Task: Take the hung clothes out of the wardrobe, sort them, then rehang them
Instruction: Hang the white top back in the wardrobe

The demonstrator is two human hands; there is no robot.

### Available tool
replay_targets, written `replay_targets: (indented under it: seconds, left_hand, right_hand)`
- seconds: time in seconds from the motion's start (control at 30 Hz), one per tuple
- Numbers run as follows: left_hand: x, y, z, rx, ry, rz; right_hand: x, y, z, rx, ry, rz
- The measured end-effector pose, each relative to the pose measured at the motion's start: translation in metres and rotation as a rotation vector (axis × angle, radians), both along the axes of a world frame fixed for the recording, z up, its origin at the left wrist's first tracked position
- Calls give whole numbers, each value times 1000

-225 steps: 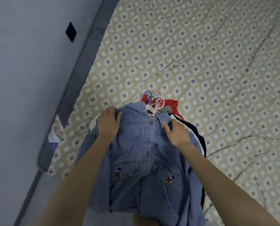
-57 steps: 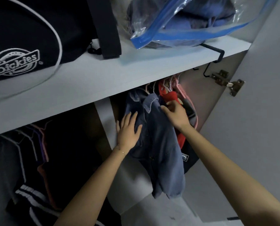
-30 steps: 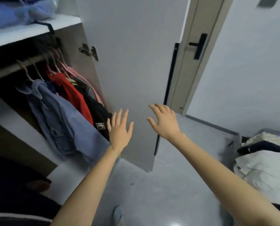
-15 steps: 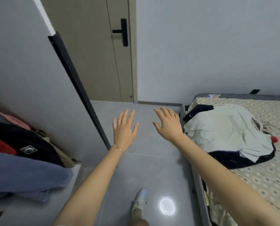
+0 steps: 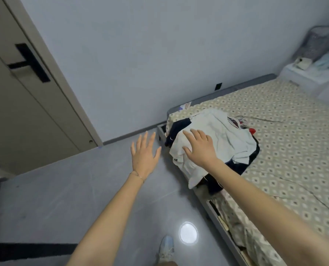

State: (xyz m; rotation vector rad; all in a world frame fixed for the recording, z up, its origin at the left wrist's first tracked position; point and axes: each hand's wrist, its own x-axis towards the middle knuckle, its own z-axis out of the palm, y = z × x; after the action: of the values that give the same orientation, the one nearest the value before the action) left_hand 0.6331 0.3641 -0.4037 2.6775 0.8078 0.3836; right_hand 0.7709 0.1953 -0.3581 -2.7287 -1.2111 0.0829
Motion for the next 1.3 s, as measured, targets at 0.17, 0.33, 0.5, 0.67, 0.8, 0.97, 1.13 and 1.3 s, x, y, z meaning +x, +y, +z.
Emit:
replay_targets:
  seconds: [0.17,0.33,0.5,0.67,0.8,0.97,1.13,1.3]
  left_hand:
    - [75,15,-7,27,9,-181]
    - [147,10,-16,42,39,-313]
    - [224,-4,-28,72,75,-410]
    - [309,-20,-40,83,95,-467]
    - [375,-31,-49,57,122,-481]
    - [443,-41,-65,31,148,-492]
    - [501,-46,-94,8,200,-518]
    - [562,-44,-131,5,296,-578]
  right_hand:
    - [48,-11,-9,-26,26,-182]
    - [86,-32,-18,-32,63,-273]
    - [137,-55,-33,-31,112,-393]
    - [207,-70,-47,-38,144,-464]
    - [269,-79,-63,-65,183,-498]
    - [334,-87,-86,-107,238,-517]
    - [384,-96,-112,-155,318,-548]
    - [434,-97,-143,-201,406,-595]
